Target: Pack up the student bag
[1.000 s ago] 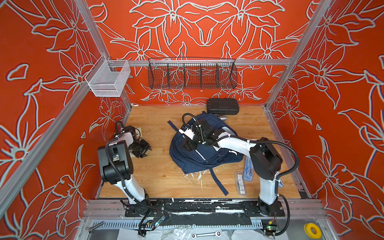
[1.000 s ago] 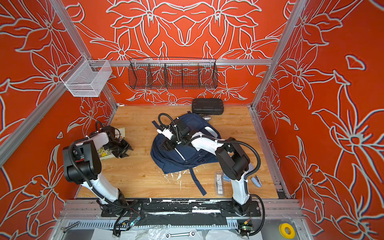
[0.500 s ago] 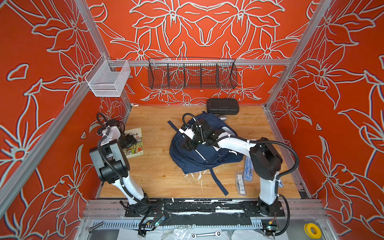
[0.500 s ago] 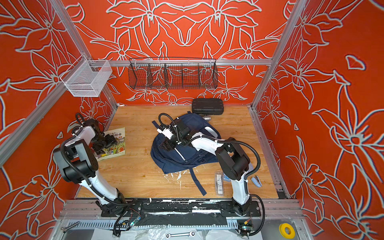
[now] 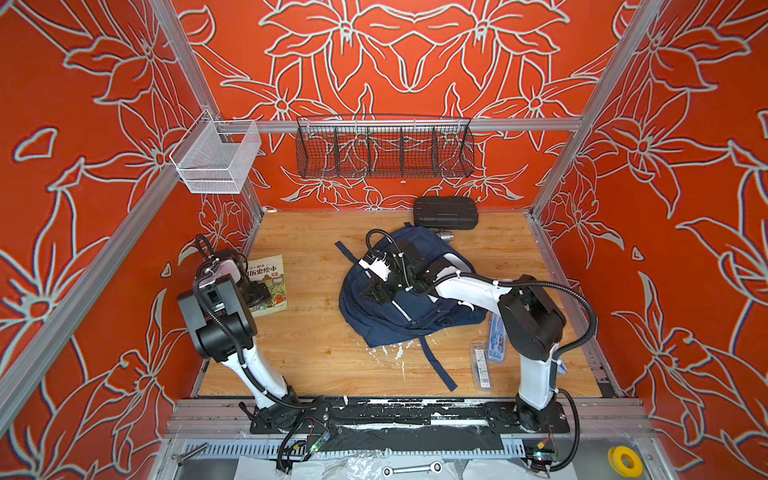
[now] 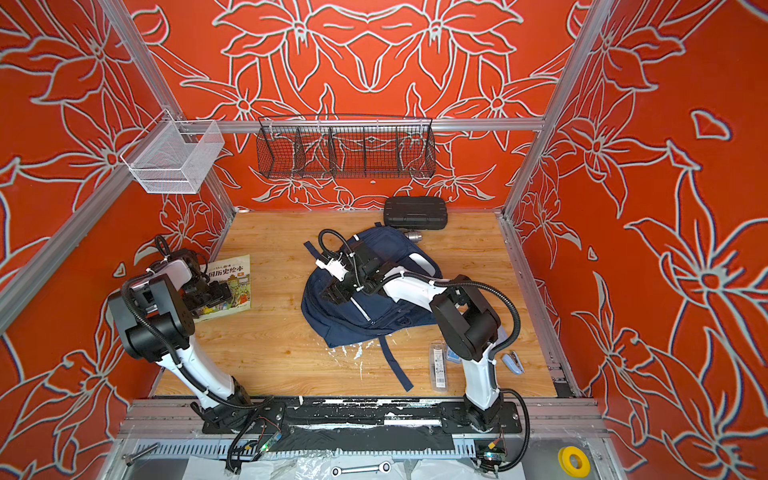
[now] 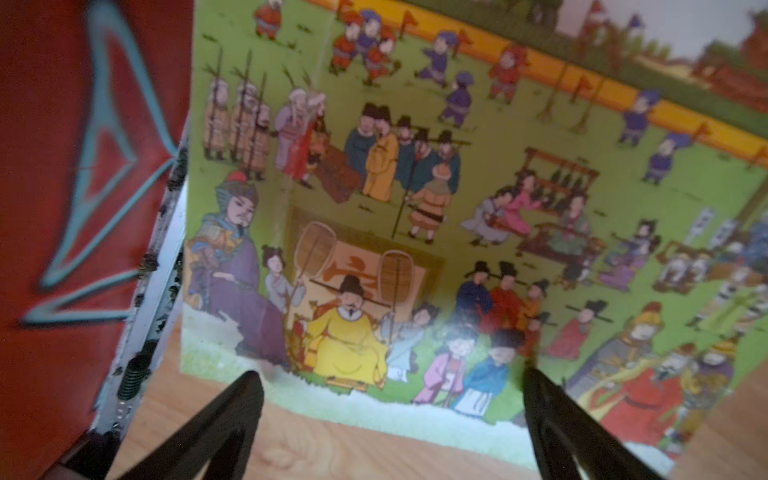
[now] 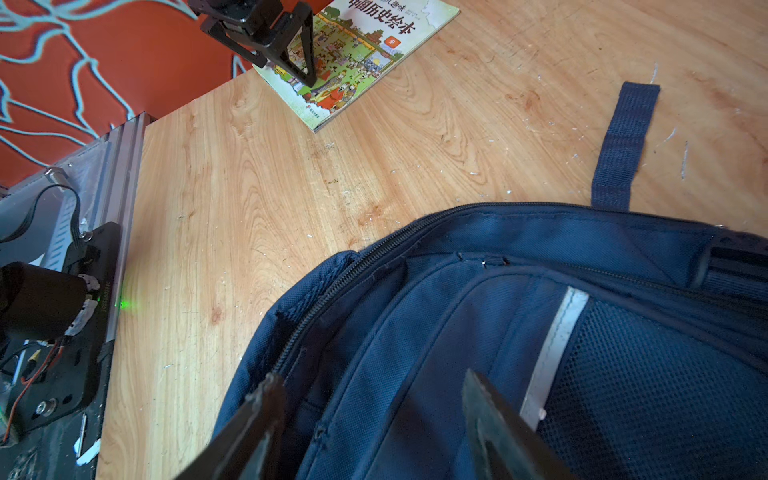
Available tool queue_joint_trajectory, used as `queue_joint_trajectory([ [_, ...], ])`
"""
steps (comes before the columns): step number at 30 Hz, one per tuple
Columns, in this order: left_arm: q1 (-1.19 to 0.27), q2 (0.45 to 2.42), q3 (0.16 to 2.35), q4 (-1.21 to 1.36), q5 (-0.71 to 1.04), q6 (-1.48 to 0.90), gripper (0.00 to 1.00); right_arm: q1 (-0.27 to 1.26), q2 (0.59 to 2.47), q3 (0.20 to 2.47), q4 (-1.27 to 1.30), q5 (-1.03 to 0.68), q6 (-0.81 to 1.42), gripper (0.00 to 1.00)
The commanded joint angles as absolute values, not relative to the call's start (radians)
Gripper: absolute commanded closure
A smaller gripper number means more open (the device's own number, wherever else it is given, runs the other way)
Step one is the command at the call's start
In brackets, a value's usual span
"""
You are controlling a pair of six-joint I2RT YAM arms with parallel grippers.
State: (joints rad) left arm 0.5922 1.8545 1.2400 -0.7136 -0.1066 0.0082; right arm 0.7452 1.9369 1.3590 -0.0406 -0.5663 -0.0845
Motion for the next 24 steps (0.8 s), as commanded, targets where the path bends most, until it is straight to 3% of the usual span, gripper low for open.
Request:
queue_joint_trajectory([
  [1,0.62,1.839,1.246,-0.689,-0.172,0.046,0.03,0.738,1.896,1.344,-0.031,-0.572,-0.071,0.3],
  [13,0.653,1.873,1.282,-0.674,-0.204,0.099,0.03,0.721,1.898,1.351,-0.058,-0.574,-0.075,0.3],
  [24,0.653,1.943,1.274,-0.684,-0.119,0.097,0.03,0.712,1.894,1.347,-0.055,-0.56,-0.071,0.3],
])
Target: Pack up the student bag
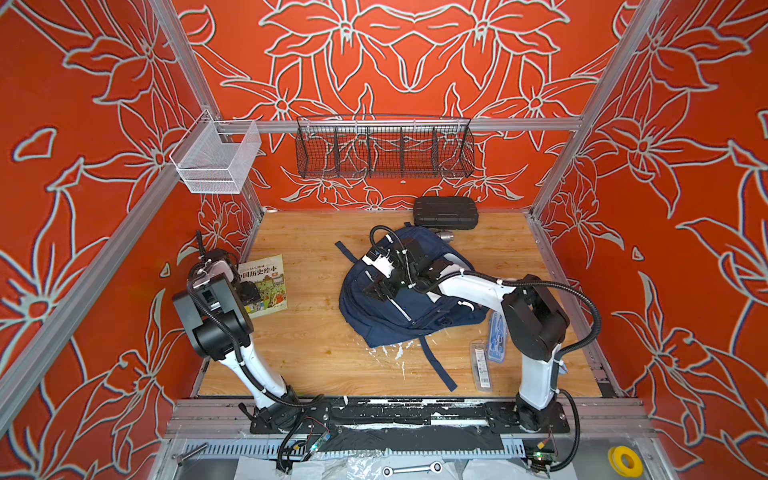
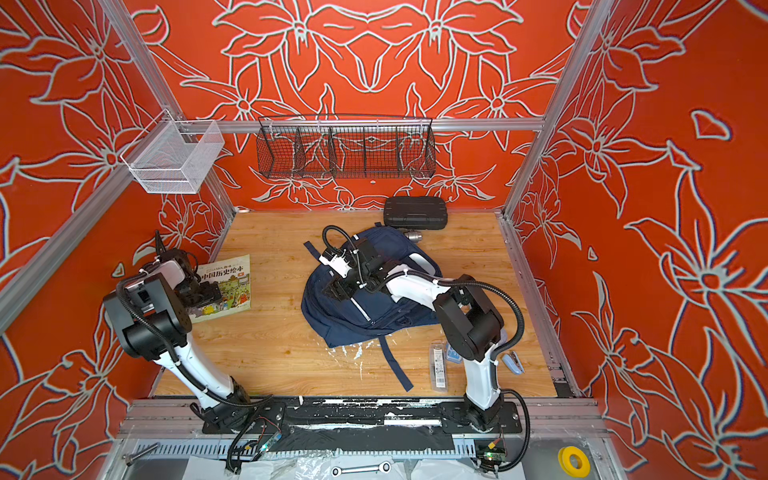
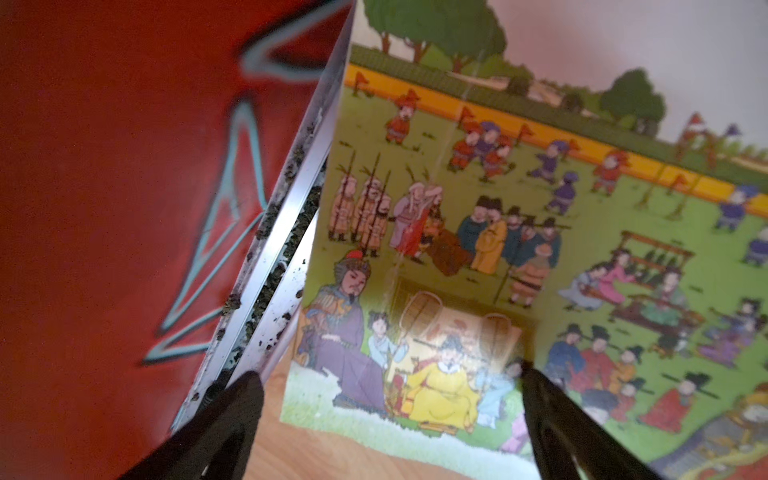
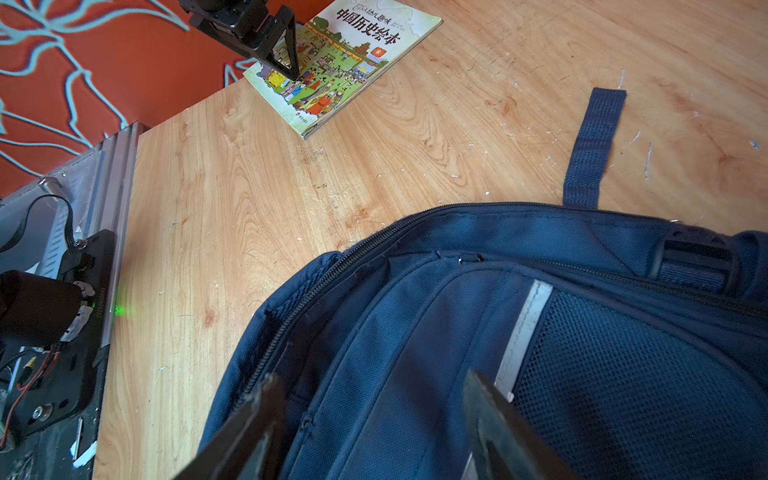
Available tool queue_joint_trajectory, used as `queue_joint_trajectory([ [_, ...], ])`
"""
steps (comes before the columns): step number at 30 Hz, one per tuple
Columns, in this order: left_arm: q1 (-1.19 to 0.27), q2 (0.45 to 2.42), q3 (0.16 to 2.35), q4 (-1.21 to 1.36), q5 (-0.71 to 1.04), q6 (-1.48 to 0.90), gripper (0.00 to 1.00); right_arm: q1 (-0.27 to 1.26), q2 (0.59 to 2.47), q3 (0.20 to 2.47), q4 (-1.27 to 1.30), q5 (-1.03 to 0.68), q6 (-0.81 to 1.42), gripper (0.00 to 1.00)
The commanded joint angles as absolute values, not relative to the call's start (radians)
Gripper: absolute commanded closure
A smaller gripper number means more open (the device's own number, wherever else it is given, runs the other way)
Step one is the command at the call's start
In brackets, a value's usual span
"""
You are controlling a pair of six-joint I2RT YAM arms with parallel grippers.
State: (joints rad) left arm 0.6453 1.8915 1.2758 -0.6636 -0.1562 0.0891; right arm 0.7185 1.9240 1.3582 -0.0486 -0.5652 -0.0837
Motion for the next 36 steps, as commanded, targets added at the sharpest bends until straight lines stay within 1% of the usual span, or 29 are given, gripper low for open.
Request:
queue_joint_trajectory([
  [1,0.653,1.949,1.272,-0.687,-0.11,0.094,0.03,0.712,1.893,1.345,-0.055,-0.56,-0.071,0.3],
  [9,0.604,1.904,1.23,-0.67,-0.022,0.075,0.0,0.712,1.89,1.327,-0.051,-0.554,-0.072,0.3],
  [14,0.551,1.882,1.221,-0.692,0.001,0.05,0.02,0.71,1.885,1.324,-0.043,-0.554,-0.074,0.3],
  [19,0.515,1.888,1.235,-0.767,-0.007,-0.021,0.03,0.709,1.882,1.331,-0.042,-0.558,-0.068,0.3],
  [21,0.503,1.881,1.232,-0.782,-0.087,-0.05,0.03,0.71,1.882,1.334,-0.038,-0.563,-0.061,0.3],
  [22,0.509,1.869,1.229,-0.779,-0.105,-0.058,0.01,0.71,1.884,1.336,-0.035,-0.566,-0.059,0.3],
  [26,0.575,1.805,1.23,-0.752,-0.077,-0.038,0.02,0.71,1.878,1.326,-0.019,-0.578,-0.04,0.3],
  [29,0.621,1.8,1.213,-0.712,-0.045,-0.012,0.03,0.71,1.869,1.311,-0.011,-0.577,-0.03,0.3],
  [36,0.652,1.802,1.154,-0.633,-0.045,0.05,0.03,0.71,1.842,1.287,-0.017,-0.552,-0.034,0.3],
])
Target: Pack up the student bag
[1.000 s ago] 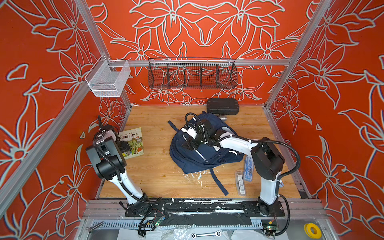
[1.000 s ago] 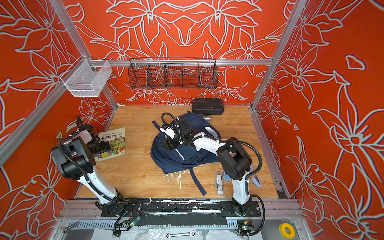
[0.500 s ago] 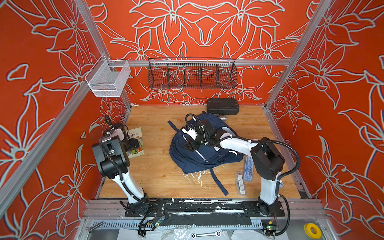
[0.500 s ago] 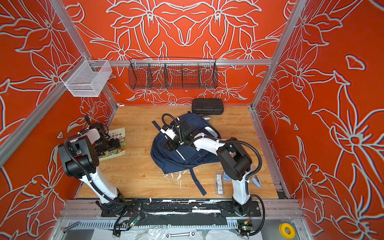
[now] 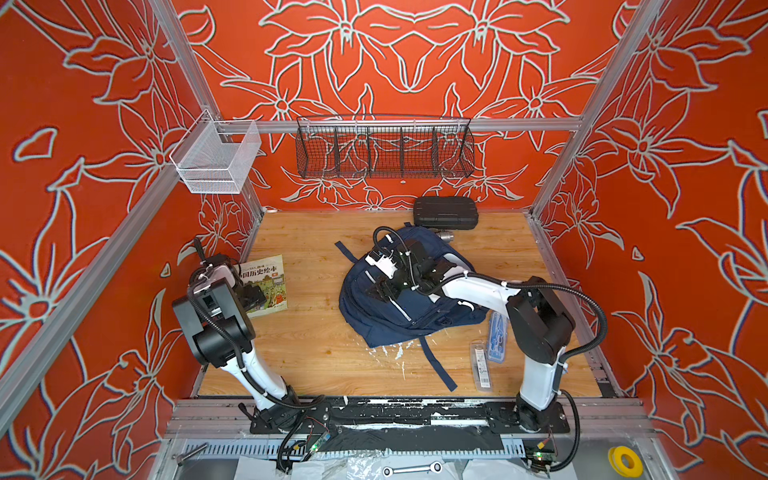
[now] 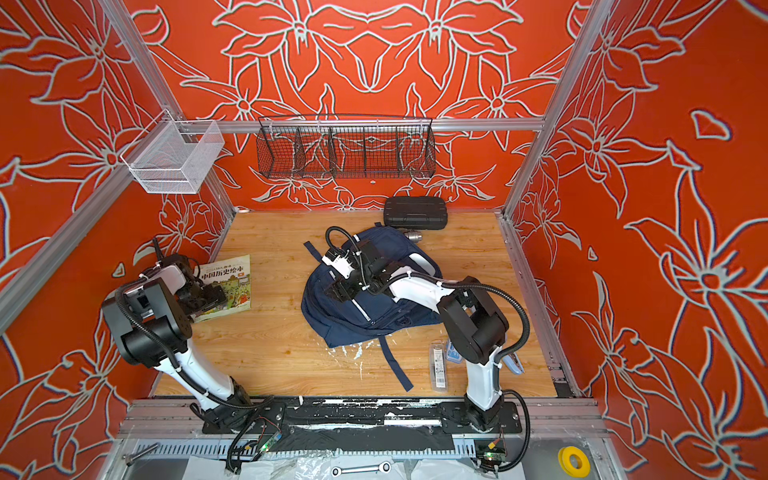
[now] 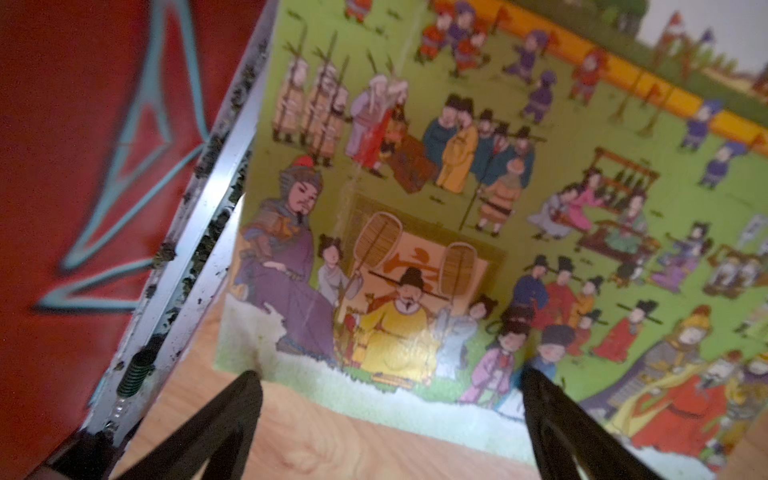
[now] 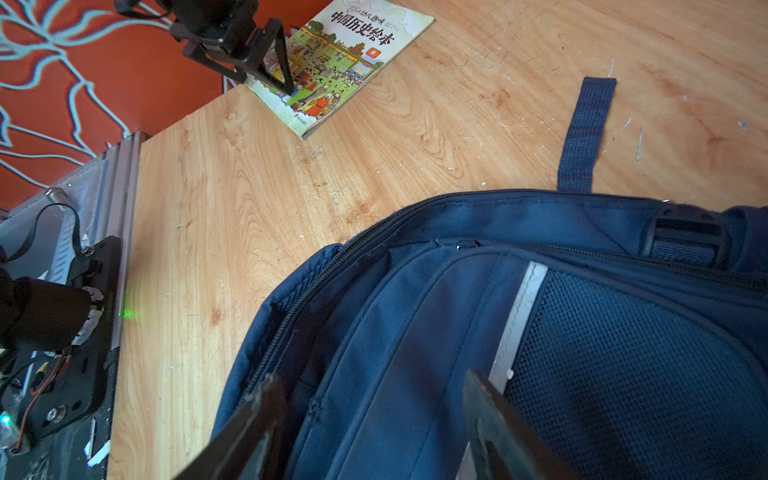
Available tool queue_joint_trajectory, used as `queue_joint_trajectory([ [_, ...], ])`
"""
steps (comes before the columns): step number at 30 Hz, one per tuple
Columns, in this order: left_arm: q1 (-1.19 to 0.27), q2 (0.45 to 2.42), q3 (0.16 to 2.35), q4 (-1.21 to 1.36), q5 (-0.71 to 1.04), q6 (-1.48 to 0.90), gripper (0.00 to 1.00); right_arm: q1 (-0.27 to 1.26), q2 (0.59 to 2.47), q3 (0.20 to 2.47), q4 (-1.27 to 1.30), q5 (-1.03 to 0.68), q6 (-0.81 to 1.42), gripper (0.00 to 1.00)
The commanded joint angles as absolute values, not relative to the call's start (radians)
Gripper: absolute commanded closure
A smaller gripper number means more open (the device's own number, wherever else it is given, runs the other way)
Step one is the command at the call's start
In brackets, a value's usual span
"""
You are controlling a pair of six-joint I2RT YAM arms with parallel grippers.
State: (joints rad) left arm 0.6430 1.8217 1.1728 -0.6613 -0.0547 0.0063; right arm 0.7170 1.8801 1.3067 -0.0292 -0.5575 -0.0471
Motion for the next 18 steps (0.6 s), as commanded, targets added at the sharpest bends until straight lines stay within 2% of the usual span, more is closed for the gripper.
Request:
queue_joint_trajectory([
  [1,0.66,1.805,1.148,-0.625,-0.034,0.061,0.03,0.71,1.84,1.287,-0.018,-0.548,-0.033,0.3],
  [8,0.687,1.786,1.135,-0.582,0.007,0.131,0.03,0.71,1.822,1.285,-0.042,-0.525,-0.031,0.3],
  [18,0.689,1.811,1.221,-0.63,-0.081,0.206,0.03,0.709,1.844,1.308,-0.08,-0.525,-0.046,0.3],
])
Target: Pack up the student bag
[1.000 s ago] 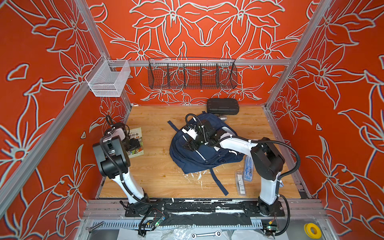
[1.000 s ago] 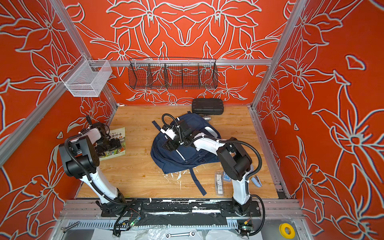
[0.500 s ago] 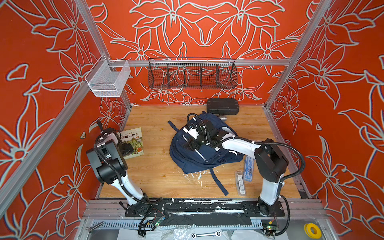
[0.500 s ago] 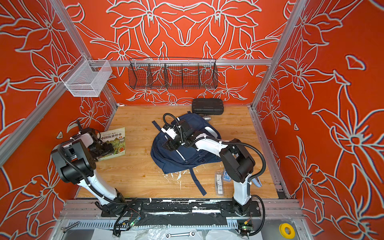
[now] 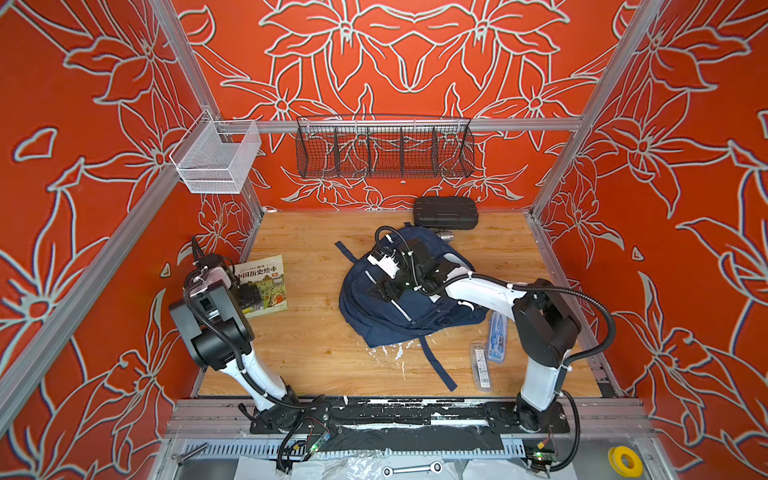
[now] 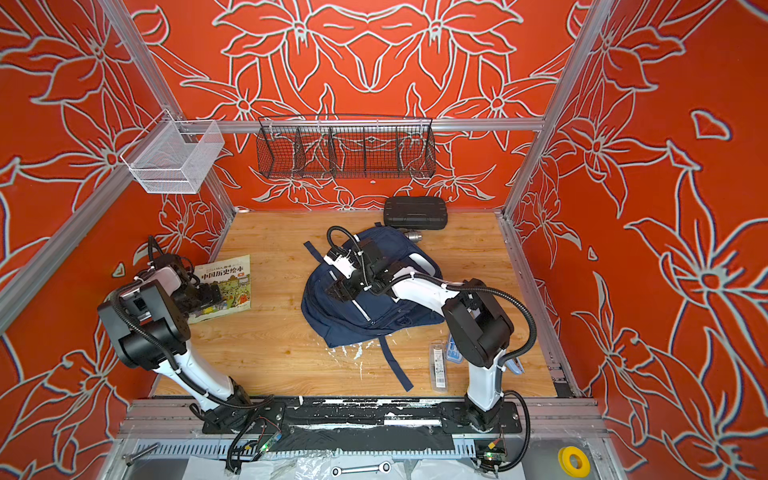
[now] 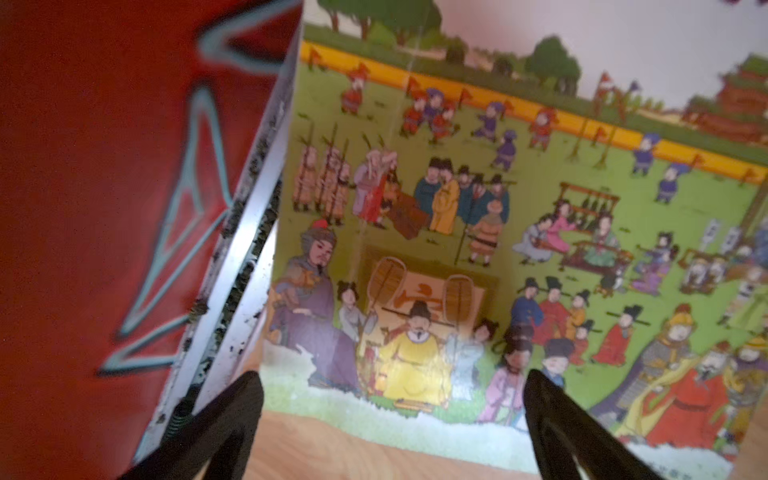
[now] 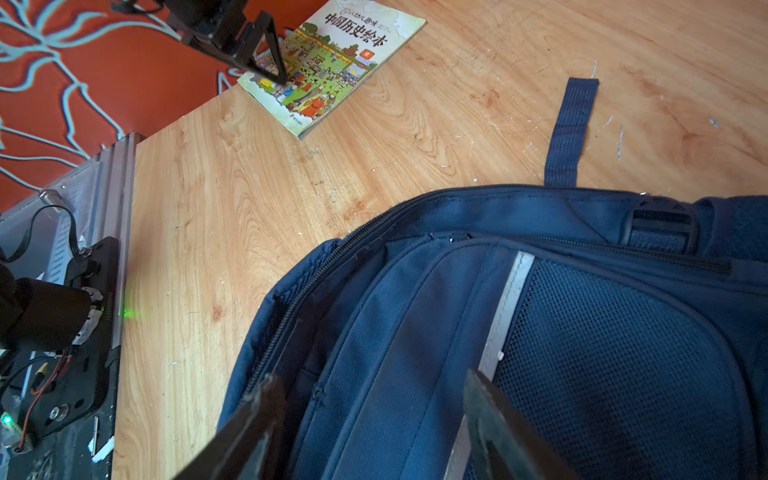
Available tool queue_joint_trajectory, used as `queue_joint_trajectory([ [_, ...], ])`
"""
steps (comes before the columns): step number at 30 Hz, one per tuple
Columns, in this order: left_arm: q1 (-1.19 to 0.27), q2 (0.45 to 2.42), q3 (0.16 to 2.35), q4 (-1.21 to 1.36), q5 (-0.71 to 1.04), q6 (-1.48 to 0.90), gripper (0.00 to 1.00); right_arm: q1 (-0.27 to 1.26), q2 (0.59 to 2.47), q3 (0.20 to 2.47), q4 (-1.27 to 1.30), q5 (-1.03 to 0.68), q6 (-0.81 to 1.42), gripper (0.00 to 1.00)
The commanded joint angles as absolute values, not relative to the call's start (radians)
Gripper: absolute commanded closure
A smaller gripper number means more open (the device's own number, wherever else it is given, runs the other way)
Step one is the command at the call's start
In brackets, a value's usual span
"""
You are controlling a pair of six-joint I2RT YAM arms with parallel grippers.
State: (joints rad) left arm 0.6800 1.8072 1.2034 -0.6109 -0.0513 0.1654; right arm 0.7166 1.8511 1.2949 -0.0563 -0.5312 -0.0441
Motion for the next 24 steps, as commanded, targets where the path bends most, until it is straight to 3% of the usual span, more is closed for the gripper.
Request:
queue_joint_trajectory([
  [1,0.689,1.824,1.216,-0.629,-0.084,0.206,0.03,0.709,1.847,1.314,-0.084,-0.523,-0.046,0.3],
  [19,0.643,1.913,1.129,-0.608,-0.106,0.212,0.03,0.68,1.834,1.29,-0.091,-0.477,-0.049,0.29],
  [24,0.609,1.976,1.158,-0.639,-0.228,0.196,0.03,0.67,1.824,1.277,-0.087,-0.476,-0.046,0.29],
])
